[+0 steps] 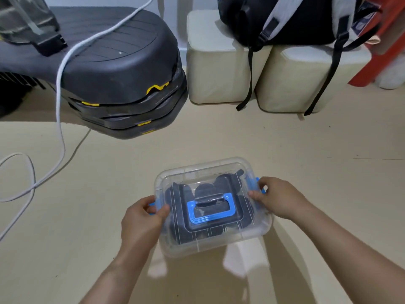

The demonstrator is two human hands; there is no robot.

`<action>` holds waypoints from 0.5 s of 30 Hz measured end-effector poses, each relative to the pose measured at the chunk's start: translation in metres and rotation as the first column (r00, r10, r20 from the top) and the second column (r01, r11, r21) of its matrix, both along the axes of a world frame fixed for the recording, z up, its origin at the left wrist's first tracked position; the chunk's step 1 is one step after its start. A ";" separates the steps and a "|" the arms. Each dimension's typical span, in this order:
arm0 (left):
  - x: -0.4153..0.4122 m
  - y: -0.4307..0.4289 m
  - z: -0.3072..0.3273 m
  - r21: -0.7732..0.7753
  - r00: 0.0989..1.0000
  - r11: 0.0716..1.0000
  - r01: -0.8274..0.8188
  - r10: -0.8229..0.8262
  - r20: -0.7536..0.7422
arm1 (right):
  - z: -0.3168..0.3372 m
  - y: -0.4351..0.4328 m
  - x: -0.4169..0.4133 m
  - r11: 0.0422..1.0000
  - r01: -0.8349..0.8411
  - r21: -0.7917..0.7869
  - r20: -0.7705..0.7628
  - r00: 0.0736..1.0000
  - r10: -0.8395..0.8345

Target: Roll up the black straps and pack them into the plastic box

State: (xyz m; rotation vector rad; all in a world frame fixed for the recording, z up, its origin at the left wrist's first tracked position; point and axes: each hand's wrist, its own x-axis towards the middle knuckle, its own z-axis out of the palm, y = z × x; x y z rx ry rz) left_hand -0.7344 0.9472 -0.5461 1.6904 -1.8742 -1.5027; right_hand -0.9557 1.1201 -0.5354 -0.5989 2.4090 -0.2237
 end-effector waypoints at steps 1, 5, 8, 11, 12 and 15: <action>-0.001 -0.002 -0.003 0.019 1.000 0.999 -0.031 0.031 -0.001 | -0.001 0.001 -0.004 1.000 0.012 -0.022 0.037 0.999 -0.011; 0.004 -0.007 -0.010 0.175 0.993 0.978 -0.115 0.107 0.051 | -0.009 0.007 -0.010 0.985 0.137 -0.103 0.120 0.985 -0.125; 0.015 -0.008 -0.010 0.553 0.992 0.829 -0.083 0.119 -0.030 | -0.009 0.012 -0.006 0.825 0.555 -0.102 0.628 0.679 -0.380; 0.010 -0.006 -0.013 0.352 0.997 0.934 -0.056 0.071 -0.030 | -0.010 0.007 -0.010 0.848 0.517 -0.116 0.602 0.716 -0.354; 0.006 -0.002 -0.013 0.210 0.999 0.977 -0.045 0.038 0.037 | -0.010 0.001 -0.008 0.872 0.471 -0.138 0.510 0.788 -0.345; -0.005 0.011 -0.014 -0.156 0.944 0.975 0.158 -0.103 0.313 | -0.009 -0.014 0.004 0.989 0.148 -0.007 0.080 0.986 -0.147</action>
